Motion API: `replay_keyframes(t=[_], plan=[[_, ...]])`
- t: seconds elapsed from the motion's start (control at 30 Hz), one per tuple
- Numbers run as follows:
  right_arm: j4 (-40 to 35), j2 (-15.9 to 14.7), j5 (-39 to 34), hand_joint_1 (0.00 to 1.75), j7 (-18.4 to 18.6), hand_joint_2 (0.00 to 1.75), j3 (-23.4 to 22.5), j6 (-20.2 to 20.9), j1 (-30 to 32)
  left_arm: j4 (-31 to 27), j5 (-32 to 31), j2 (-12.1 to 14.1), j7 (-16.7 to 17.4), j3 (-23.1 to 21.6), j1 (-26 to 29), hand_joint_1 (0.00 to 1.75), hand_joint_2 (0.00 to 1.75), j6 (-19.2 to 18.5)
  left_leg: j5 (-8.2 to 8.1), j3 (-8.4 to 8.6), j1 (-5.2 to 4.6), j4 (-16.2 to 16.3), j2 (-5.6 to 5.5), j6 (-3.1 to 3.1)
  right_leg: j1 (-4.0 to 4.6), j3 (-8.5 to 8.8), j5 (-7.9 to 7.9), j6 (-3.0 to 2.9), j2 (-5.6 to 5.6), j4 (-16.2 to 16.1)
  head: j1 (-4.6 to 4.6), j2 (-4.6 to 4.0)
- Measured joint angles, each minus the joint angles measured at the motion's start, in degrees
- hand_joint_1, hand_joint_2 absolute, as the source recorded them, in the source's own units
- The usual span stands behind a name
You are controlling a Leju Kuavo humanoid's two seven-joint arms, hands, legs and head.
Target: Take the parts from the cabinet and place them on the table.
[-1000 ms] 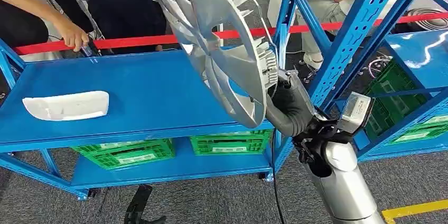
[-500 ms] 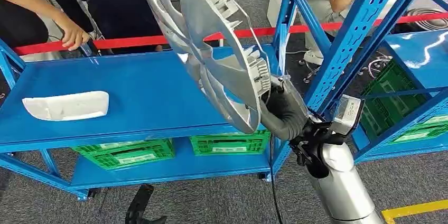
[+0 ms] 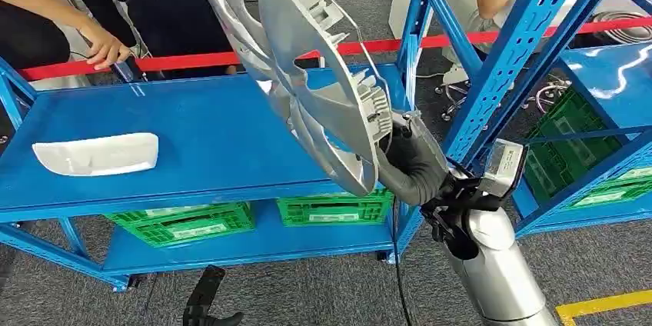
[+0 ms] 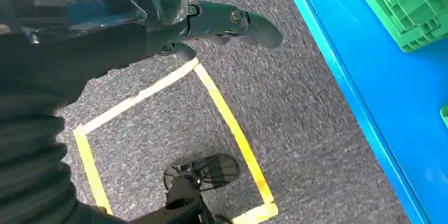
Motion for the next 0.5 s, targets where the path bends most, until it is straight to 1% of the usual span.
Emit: replay_keyframes(t=[0.03,0.07,0.1,0.13,0.17,0.2,0.23,0.27,0.3,0.33,0.37,0.4,0.43,0.47,0.5], plan=[[0.0,0.0,0.0,1.75,0.0,1.75,0.0,0.1,0.0,-0.1,0.0,0.0,0.0,0.0,0.0,0.0,1.75,0.0,0.5,0.25,-0.12,-0.5,0.02,0.53,0.16,0.19,0.33,0.53,0.04,-0.3,0.0,0.0],[0.0,0.0,0.0,1.75,0.0,1.75,0.0,0.1,0.0,-0.3,0.0,-0.1,0.2,0.0,0.0,0.0,1.75,0.0,1.32,1.28,0.64,-2.3,0.23,1.12,0.08,-0.02,-0.34,0.29,-0.03,0.2,0.04,0.0],[0.0,0.0,0.0,1.75,0.0,1.75,0.0,0.1,0.0,-0.4,-0.2,-0.3,0.3,0.2,-0.1,0.0,1.75,0.0,1.63,1.68,0.39,-3.0,0.29,1.43,0.16,-0.89,-1.35,0.0,-0.02,1.9,0.2,0.0],[0.0,0.0,0.0,1.75,0.0,1.75,0.0,0.2,-0.1,-0.5,-0.3,-0.3,0.4,0.3,-0.2,0.0,1.75,0.0,1.7,1.61,0.38,-3.0,0.3,1.52,0.18,-2.85,-3.2,-0.44,0.05,5.8,0.15,0.0],[0.0,-0.1,0.0,1.75,0.0,1.75,0.0,0.2,0.0,-0.6,-0.5,-0.3,0.5,0.5,-0.2,0.0,1.75,0.0,1.66,1.51,0.36,-3.0,0.3,1.53,0.14,-5.5,-5.14,-0.61,0.05,10.9,0.24,0.0],[0.0,-0.1,-0.1,1.75,0.0,1.75,0.0,0.3,0.1,-0.6,-0.5,-0.3,0.5,0.7,-0.1,0.0,1.75,0.0,1.66,1.38,0.3,-3.0,0.29,1.52,0.07,-8.12,-6.62,-0.54,0.05,15.6,0.15,0.0],[0.0,-0.2,-0.1,1.75,0.1,1.75,0.0,0.3,0.2,-0.6,-0.6,-0.3,0.6,0.9,-0.1,0.0,1.75,-0.1,1.66,1.25,0.32,-2.9,0.29,1.49,-0.01,-9.8,-6.93,-0.14,0.04,18.4,0.2,0.0],[0.1,-0.2,-0.1,1.75,0.2,1.75,0.0,0.4,0.2,-0.6,-0.6,-0.5,0.6,1.0,0.0,0.0,1.75,-0.2,1.65,1.16,0.43,-2.8,0.27,1.45,-0.16,-10.1,-6.13,0.52,0.01,18.4,0.17,0.0],[0.1,-0.3,-0.1,1.75,0.2,1.75,0.0,0.5,0.2,-0.6,-0.7,-0.6,0.6,1.2,0.0,0.0,1.75,-0.3,1.59,1.04,0.64,-2.5,0.23,1.26,-0.45,-9.05,-4.2,1.45,-0.01,15.6,0.2,0.0],[0.2,-0.3,-0.1,1.75,0.2,1.75,0.0,0.5,0.1,-0.6,-0.7,-0.7,0.6,1.4,0.1,0.0,1.75,-0.3,1.41,0.82,0.95,-2.0,0.13,0.82,-0.77,-6.92,-1.74,2.42,-0.04,10.8,0.2,0.0],[0.2,-0.3,-0.1,1.75,0.2,1.75,0.0,0.6,0.1,-0.6,-0.7,-0.8,0.6,1.5,0.1,0.0,1.75,-0.3,1.3,0.67,1.1,-1.6,0.08,0.52,-0.96,-5.76,-0.64,2.84,-0.06,8.3,0.2,0.0],[0.2,-0.2,-0.1,1.75,0.2,1.75,0.0,0.7,0.0,-0.7,-0.7,-0.9,0.6,1.6,0.1,0.0,1.75,-0.3,1.06,0.34,1.24,-1.0,0.05,0.1,-1.24,-4.2,0.66,3.33,-0.13,4.9,0.22,0.0],[0.2,-0.2,-0.2,1.75,0.2,1.75,0.0,0.7,0.0,-0.7,-0.8,-0.7,0.6,1.8,0.0,0.0,1.75,-0.3,0.74,-0.33,1.09,-0.1,0.03,-0.51,-1.43,-3.59,0.25,3.22,-0.37,3.0,0.26,0.0],[0.2,-0.2,-0.3,1.75,0.2,1.75,0.1,0.8,0.1,-0.7,-0.8,-0.7,0.6,2.0,0.0,0.0,1.75,-0.3,0.63,-1.04,0.98,0.6,0.0,-1.06,-0.73,-4.03,1.34,2.31,0.55,4.8,0.22,0.0],[0.2,-0.2,-0.4,1.75,0.2,1.75,0.1,0.8,0.0,-0.7,-0.9,-0.7,0.6,2.0,0.2,0.0,1.75,-0.3,0.67,-1.36,0.87,1.4,-0.12,-1.39,-0.97,-4.47,0.71,1.57,0.48,4.6,0.26,0.0]])
